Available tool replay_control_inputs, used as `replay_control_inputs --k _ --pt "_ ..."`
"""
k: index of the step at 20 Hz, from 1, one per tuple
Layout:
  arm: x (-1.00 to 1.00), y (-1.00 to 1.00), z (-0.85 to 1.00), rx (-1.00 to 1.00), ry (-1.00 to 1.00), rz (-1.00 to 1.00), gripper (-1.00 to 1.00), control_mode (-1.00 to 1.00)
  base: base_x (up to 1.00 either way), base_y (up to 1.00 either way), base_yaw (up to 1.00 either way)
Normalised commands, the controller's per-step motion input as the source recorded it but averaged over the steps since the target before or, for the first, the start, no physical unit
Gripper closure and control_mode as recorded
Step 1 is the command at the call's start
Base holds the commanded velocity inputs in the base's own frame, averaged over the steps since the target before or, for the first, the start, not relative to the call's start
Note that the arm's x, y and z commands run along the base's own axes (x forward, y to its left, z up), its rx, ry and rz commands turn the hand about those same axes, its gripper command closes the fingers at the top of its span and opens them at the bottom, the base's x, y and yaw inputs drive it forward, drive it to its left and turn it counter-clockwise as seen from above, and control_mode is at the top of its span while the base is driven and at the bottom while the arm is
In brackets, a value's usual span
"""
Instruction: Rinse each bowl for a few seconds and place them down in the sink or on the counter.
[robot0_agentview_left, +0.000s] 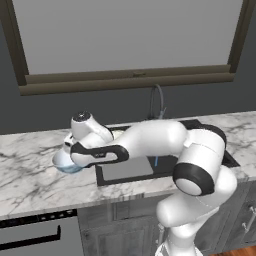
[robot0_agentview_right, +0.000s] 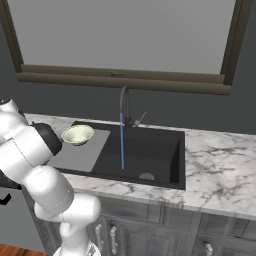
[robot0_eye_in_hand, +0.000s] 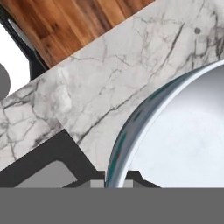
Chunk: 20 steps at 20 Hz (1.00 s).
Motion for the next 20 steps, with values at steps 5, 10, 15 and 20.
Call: replay_control_inputs --k 5,10,15,20 --pt "0.0 0.04 -0.53 0.11 -0.1 0.0 1.0 -1.0 0.0 0.0 0.0" --pt "0.1 0.09 -0.42 0.1 -0.04 0.0 1.0 -1.0 0.0 0.0 0.0" --pt "0.2 0.1 -0.26 0.09 0.0 0.0 1.0 -1.0 0.0 0.0 0.0" --pt "0.2 0.12 -0.22 0.08 0.0 0.0 1.0 -1.0 0.0 0.0 0.0"
